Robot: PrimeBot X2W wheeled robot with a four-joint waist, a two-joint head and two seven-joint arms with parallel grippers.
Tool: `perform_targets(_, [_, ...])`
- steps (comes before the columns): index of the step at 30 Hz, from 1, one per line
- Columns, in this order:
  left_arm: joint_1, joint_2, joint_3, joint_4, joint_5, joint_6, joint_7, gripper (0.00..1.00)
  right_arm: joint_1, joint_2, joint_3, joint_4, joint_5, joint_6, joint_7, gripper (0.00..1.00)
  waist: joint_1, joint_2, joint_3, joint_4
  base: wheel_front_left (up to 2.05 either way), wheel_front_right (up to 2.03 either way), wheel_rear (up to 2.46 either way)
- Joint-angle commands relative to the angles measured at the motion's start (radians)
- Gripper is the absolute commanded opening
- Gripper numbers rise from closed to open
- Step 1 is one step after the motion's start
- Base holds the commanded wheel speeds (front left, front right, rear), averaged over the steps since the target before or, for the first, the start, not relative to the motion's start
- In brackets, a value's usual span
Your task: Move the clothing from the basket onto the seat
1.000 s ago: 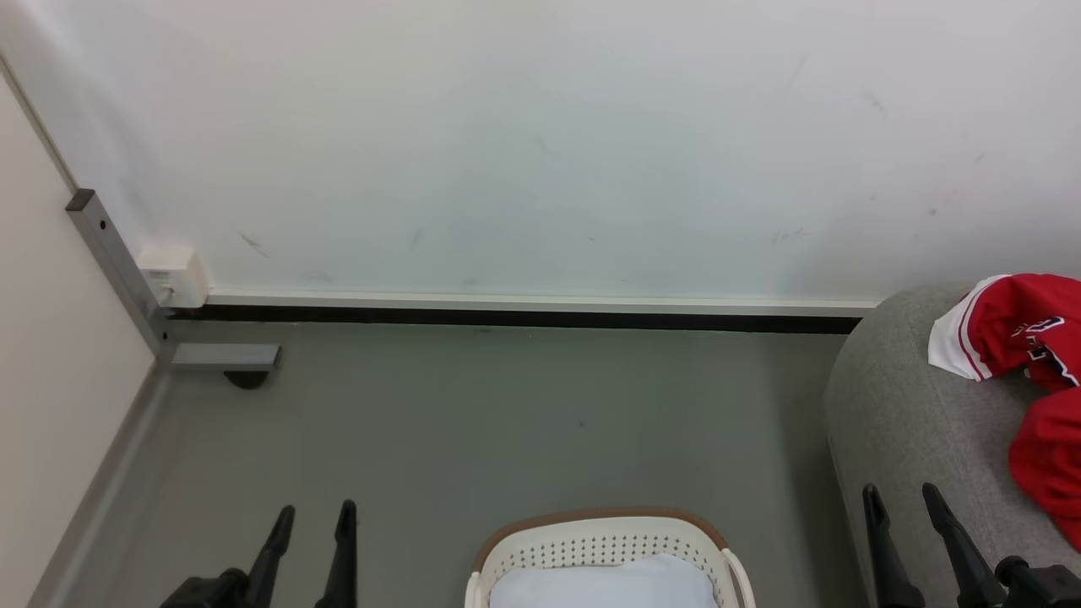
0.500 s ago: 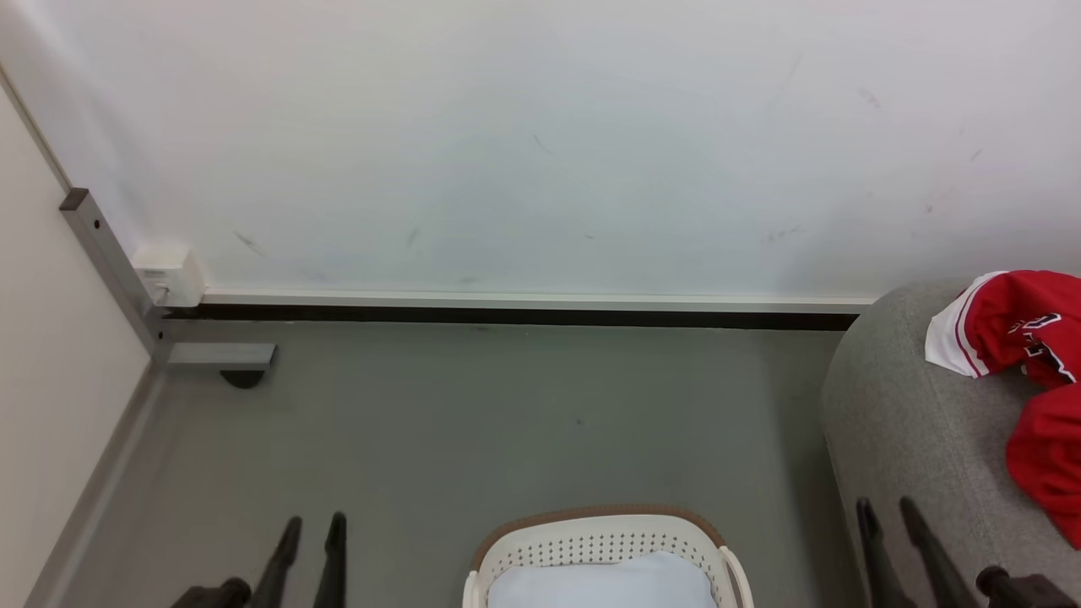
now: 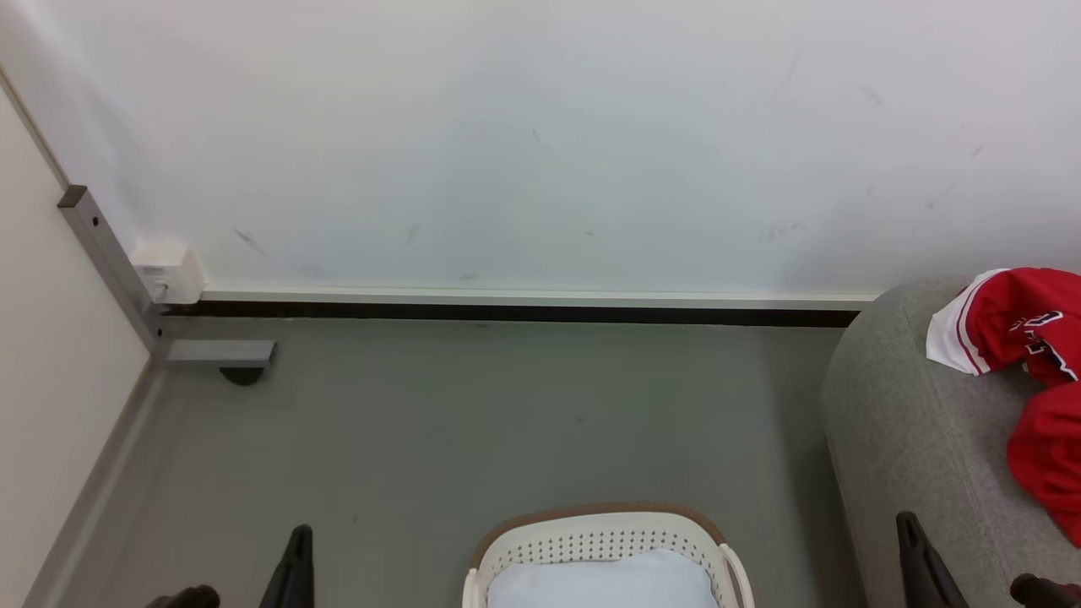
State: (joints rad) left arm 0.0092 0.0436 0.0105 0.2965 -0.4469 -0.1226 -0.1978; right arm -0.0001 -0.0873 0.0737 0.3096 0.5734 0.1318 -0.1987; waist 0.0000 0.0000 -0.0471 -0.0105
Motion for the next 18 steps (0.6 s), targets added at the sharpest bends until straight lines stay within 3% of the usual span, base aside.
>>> perform_targets(1, [-0.026,0.004,0.007,-0.019,-0.045,-0.002,0.009,0.00,-0.032,0.000,-0.012,-0.021,0.041,0.000,0.010,0.00,0.0000,0.0000,0.001,0.000,0.00,0.00,0.00])
perform_targets(18, [-0.047,0.005,0.027,-0.029,-0.292,-0.003,0.074,0.00,-0.052,0.008,-0.051,-0.032,0.260,0.000,0.076,0.00,0.0000,0.0000,0.008,0.002,0.00,0.00,0.00])
